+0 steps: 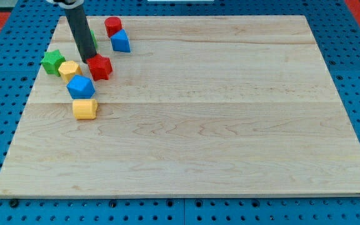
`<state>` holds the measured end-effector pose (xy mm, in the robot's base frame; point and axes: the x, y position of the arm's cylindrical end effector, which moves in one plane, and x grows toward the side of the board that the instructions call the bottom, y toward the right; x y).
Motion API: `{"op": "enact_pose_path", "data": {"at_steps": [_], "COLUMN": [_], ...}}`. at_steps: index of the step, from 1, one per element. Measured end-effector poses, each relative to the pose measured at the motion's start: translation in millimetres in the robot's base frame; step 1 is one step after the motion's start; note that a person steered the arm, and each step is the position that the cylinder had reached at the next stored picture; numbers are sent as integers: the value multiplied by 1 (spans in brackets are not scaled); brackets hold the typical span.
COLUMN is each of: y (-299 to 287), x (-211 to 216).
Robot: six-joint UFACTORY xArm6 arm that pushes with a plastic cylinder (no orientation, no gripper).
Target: Move the hexagon into the green star
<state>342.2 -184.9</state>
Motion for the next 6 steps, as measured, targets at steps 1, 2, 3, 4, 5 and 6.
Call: {"op": "enact_pose_path", "data": {"at_steps": [1,2,3,4,5,6], "y": [-5,32,27,-2,-23,-33], "x": [8,10,15,30,42,46]}}
